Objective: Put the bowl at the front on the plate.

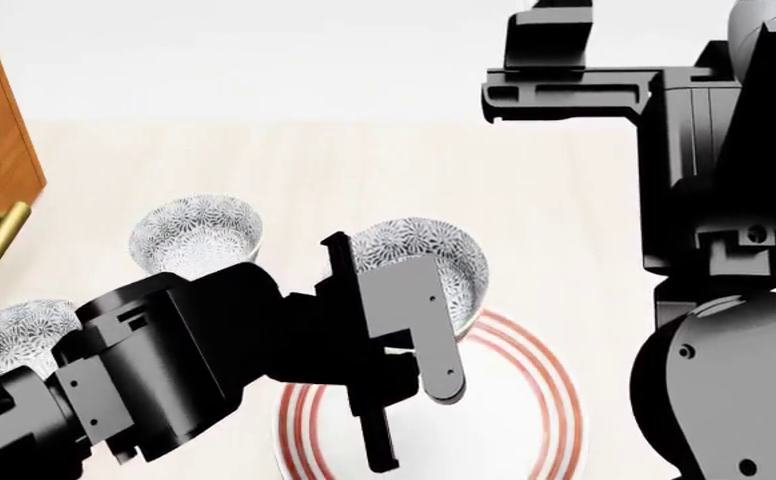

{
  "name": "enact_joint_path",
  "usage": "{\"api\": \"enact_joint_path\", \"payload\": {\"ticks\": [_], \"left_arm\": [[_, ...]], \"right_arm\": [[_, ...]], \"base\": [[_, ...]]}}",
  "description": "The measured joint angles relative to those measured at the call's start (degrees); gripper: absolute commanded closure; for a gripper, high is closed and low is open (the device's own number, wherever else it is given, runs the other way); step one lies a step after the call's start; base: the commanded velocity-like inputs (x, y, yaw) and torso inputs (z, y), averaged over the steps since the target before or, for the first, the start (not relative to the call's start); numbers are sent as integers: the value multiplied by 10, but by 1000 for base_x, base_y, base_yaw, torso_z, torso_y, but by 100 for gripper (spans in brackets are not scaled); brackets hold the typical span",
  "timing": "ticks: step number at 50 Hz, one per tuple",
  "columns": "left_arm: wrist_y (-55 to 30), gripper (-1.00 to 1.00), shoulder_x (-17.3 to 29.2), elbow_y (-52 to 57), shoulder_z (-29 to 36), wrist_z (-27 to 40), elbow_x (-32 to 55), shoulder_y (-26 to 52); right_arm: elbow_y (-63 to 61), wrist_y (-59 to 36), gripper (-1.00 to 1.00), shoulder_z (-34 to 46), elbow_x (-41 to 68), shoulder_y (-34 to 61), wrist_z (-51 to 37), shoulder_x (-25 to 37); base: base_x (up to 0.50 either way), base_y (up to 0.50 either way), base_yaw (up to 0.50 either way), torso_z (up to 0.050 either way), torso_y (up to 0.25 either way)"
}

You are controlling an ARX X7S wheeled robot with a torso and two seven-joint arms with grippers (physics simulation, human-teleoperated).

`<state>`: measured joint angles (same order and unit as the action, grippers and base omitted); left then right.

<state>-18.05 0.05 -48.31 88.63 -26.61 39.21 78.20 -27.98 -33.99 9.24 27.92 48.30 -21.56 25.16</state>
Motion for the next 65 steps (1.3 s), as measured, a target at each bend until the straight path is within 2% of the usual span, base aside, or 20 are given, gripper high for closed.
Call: {"api": "enact_joint_path", "payload": {"ticks": [65], "left_arm": [[16, 100, 0, 21, 2, -12, -43, -58]], "right_arm": [[17, 31, -100, 0, -10, -25, -5, 6]], "base": [[0, 0, 0, 0, 0]]}}
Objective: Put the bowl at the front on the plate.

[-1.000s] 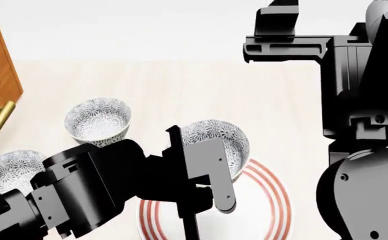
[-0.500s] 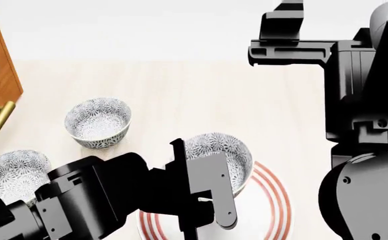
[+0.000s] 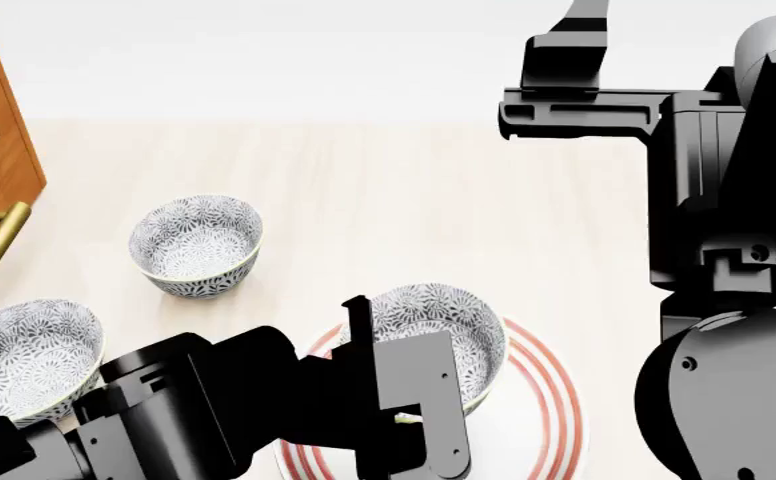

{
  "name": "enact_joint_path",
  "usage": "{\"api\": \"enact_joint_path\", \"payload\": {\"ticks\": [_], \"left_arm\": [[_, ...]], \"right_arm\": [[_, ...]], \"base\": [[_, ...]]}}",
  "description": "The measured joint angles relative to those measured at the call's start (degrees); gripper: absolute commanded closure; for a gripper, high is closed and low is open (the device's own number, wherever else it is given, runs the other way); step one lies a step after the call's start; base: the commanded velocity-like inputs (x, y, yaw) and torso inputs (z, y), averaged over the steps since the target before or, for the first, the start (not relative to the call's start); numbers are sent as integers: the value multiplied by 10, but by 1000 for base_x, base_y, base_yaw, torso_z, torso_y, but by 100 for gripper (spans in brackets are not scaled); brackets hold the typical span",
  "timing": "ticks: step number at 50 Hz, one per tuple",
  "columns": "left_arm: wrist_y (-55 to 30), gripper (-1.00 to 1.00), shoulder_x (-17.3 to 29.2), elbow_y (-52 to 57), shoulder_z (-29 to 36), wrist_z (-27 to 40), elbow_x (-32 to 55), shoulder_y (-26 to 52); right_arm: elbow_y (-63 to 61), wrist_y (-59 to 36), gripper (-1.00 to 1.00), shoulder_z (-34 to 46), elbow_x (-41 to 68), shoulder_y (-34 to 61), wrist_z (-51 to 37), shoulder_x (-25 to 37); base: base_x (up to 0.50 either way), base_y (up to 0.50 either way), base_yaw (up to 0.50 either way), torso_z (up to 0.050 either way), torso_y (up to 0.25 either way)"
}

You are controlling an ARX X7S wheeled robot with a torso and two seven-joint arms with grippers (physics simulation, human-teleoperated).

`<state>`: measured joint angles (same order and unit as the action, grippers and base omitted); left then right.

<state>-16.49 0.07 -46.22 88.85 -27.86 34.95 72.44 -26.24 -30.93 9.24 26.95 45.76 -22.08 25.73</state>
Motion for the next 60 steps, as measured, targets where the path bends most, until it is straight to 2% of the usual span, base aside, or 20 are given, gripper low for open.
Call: {"api": "enact_joint_path", "payload": {"ticks": [60], "left_arm": [[15, 100, 0, 2, -4, -4, -38, -35]], "right_arm": [[12, 21, -100, 3, -2, -14, -3, 0]], "base": [[0, 0, 0, 0, 0]]}}
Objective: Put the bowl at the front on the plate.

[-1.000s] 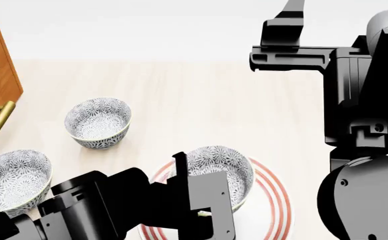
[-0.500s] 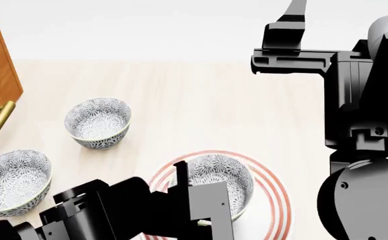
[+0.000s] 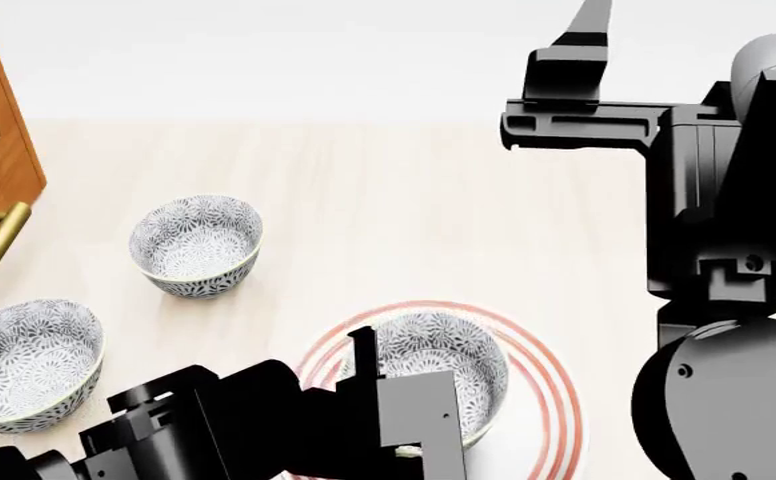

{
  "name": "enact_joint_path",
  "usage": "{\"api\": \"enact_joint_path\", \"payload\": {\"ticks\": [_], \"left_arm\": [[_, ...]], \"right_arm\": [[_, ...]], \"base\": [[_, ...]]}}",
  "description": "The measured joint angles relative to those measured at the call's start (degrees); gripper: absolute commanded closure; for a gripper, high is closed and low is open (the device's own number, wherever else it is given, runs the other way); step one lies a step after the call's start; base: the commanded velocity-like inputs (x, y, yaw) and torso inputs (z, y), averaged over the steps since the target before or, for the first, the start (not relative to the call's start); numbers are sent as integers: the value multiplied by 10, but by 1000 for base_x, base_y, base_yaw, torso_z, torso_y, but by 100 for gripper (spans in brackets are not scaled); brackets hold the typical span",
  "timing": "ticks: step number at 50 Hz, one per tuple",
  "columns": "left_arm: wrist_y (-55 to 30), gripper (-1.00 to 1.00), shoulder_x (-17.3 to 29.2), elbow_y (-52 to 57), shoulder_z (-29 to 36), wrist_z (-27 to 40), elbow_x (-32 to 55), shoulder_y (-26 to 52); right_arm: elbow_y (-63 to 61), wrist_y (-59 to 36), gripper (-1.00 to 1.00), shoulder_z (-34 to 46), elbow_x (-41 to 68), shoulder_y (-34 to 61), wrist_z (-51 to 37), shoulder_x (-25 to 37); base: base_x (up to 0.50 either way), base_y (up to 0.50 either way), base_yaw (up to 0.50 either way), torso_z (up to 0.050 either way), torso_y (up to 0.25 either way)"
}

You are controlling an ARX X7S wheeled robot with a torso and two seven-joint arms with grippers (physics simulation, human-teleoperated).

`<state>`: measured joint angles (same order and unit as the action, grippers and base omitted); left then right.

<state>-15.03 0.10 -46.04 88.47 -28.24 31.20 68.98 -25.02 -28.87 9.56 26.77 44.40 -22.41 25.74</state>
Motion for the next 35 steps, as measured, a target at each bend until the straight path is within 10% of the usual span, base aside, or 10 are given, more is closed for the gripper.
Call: {"api": "enact_joint_path", "payload": {"ticks": [10, 11, 35], "left_arm": [[0, 100, 0, 1, -3, -5, -10, -4], [0, -100, 0, 1, -4, -6, -11, -4], [-2, -100, -1, 11, -2, -21, 11, -3]], "right_arm": [[4, 4, -100, 2, -1, 0, 1, 0], [4, 4, -100, 3, -1, 0, 1, 0], [1, 0, -100, 5, 2, 5, -1, 2]], "base": [[1, 0, -1, 0, 0], [0, 0, 0, 0, 0], [0, 0, 0, 0, 0]]}}
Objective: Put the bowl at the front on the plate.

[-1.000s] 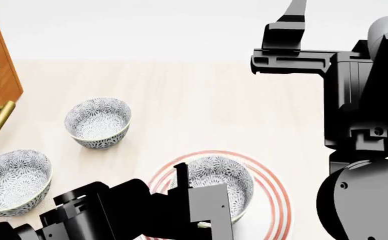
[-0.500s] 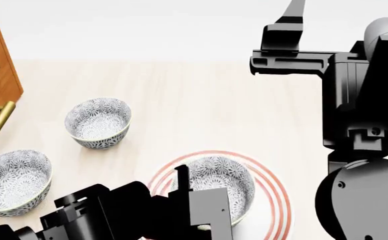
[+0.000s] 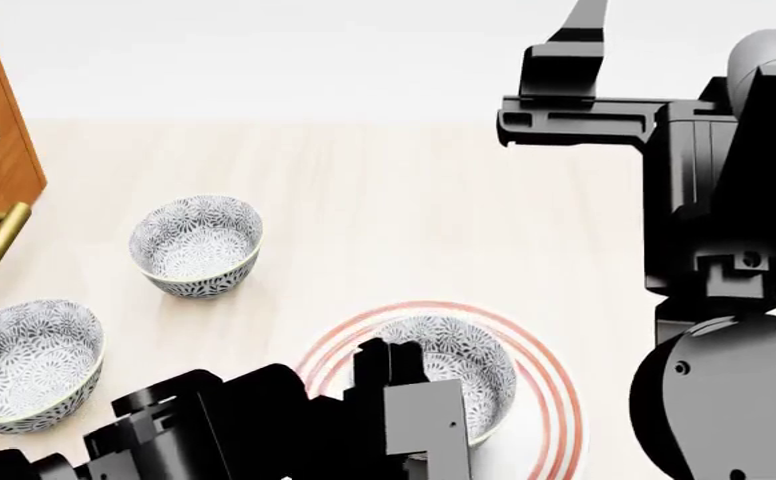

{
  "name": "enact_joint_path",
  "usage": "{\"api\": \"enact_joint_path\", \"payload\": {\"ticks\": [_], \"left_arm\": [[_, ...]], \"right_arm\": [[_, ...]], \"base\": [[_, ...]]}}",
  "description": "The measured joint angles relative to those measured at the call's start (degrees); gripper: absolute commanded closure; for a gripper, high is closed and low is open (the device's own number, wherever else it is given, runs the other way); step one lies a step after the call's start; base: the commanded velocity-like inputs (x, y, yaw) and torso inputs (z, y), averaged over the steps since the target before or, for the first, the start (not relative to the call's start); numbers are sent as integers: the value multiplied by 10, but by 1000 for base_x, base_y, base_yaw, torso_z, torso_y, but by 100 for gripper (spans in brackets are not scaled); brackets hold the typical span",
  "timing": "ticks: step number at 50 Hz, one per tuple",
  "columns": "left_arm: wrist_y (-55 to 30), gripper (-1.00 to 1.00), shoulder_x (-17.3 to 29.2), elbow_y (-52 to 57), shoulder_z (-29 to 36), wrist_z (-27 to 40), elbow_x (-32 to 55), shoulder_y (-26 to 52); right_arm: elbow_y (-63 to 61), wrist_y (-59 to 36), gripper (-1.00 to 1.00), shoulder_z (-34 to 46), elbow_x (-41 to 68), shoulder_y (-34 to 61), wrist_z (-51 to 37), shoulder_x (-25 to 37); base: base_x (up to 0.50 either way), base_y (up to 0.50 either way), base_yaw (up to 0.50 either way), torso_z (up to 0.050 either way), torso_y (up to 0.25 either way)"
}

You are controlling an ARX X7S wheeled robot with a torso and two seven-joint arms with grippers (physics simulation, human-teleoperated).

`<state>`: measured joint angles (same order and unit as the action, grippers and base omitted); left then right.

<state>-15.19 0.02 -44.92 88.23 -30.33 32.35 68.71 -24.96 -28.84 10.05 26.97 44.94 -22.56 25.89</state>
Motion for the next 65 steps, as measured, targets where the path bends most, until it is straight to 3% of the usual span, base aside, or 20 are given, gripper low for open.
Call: {"api": "enact_joint_path", "payload": {"ticks": [27, 65], "left_arm": [[13, -100, 10, 41, -26, -13, 107, 40], [74, -100, 57, 24, -129, 50, 168, 62]], "right_arm": [[5, 3, -100, 5, -2, 4, -2, 0], [4, 13, -100, 6, 0, 0, -3, 1]], "base": [[0, 0, 0, 0, 0], [0, 0, 0, 0, 0]]}}
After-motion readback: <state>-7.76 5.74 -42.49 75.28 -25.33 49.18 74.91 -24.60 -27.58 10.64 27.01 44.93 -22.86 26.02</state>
